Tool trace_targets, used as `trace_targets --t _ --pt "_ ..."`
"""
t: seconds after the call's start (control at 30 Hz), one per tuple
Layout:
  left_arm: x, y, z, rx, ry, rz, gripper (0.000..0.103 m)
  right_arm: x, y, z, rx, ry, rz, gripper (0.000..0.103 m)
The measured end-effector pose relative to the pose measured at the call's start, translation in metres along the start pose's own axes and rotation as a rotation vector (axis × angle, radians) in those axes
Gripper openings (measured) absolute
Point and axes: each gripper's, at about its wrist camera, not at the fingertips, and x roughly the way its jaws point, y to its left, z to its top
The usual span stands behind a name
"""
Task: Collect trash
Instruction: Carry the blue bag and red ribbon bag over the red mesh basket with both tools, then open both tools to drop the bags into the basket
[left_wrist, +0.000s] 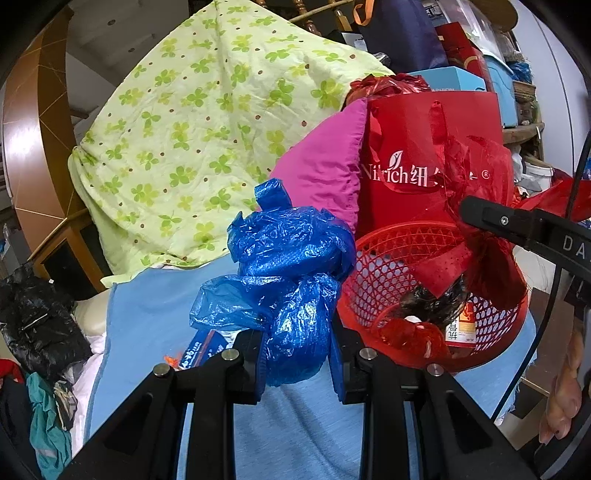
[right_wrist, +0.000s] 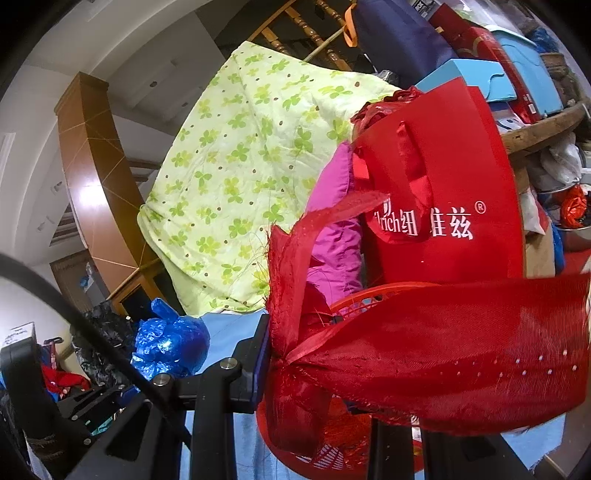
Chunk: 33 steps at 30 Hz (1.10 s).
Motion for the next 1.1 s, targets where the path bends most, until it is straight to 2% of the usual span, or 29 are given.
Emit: trace_targets --t 0.13,0.37,0.47,0.83,1.1 --pt "0.003 -0.006 0.002 0.006 -0.003 -0.02 0.03 -0.002 -0.005 0.002 0.009 -0.008 -0.009 0.033" --pt "0.015 -0.014 0.005 -0.01 0.011 -0.114 0.03 -0.006 -0.018 0.005 0.047 -0.019 -0.027 0.033" --pt "0.02 -0.017 0.005 -0.01 0.02 -0.13 0.03 -0.007 -0.022 0.007 0.058 -0.023 -0.035 0.033" --pt "0.036 -0.028 0.012 -0.047 0.029 -0.307 0.03 -0.008 -0.035 0.009 0.103 -0.014 -0.067 0.034" --pt "0.051 -0.038 0.022 -0.061 0.03 -0.369 0.033 -0.005 -0.043 0.008 0.126 0.001 -0.092 0.036"
